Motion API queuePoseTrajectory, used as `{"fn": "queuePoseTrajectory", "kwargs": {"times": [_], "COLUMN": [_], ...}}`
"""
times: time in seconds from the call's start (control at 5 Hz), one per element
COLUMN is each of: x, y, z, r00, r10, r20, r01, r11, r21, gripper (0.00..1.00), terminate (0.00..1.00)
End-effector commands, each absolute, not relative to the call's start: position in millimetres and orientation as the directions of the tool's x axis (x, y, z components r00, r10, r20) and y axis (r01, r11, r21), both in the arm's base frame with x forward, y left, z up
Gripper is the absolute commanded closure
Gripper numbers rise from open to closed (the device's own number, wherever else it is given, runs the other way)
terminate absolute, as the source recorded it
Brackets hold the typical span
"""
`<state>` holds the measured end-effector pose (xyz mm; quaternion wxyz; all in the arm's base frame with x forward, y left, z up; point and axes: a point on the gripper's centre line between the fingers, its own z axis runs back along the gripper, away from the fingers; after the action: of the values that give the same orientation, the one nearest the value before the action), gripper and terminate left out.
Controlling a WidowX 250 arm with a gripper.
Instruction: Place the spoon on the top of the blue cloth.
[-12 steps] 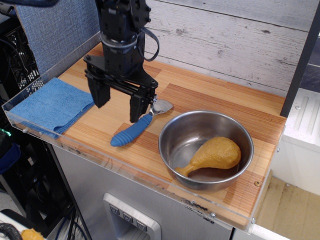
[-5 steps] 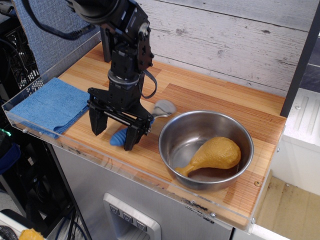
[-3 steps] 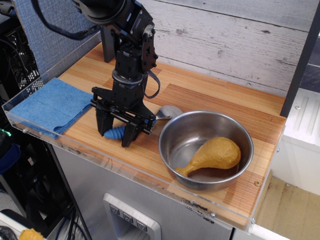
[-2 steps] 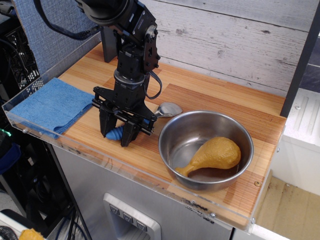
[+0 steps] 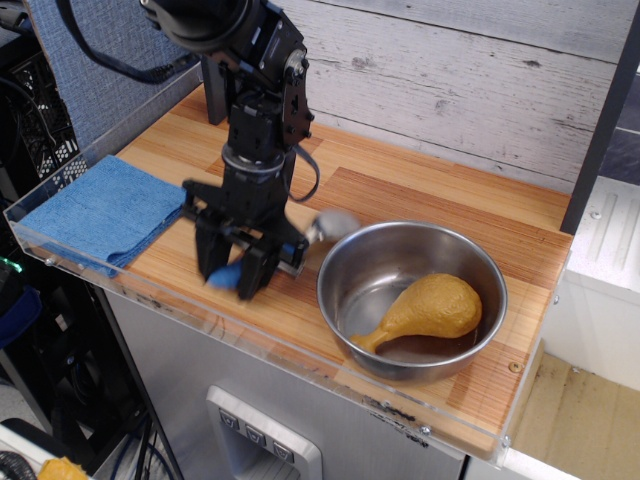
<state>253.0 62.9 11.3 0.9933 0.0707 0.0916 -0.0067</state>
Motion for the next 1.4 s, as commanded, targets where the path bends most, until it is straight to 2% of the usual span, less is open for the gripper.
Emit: {"fn": "queuePoseTrajectory", "kwargs": {"times": [0.0, 0.2, 0.6, 0.8, 1.2], "x": [271.5, 263.9, 229.0, 213.3, 203.9], "y": [61.6, 92.3, 170.0, 188.1, 207.3], "z": [79.0, 89.0, 62.2, 53.2, 58.9], "r00": [0.999, 0.999, 0.967, 0.952, 0.942], "r10": [-0.031, 0.043, 0.233, 0.278, 0.318], "r20": [-0.028, -0.023, -0.105, -0.125, -0.105], "r01": [0.033, -0.04, -0.212, -0.251, -0.295], "r11": [0.995, 0.995, 0.961, 0.949, 0.936], "r21": [0.096, 0.095, 0.176, 0.192, 0.194], "gripper": [1.0, 1.0, 1.0, 1.0, 1.0], "terminate": [0.0, 0.0, 0.0, 0.0, 0.0]}}
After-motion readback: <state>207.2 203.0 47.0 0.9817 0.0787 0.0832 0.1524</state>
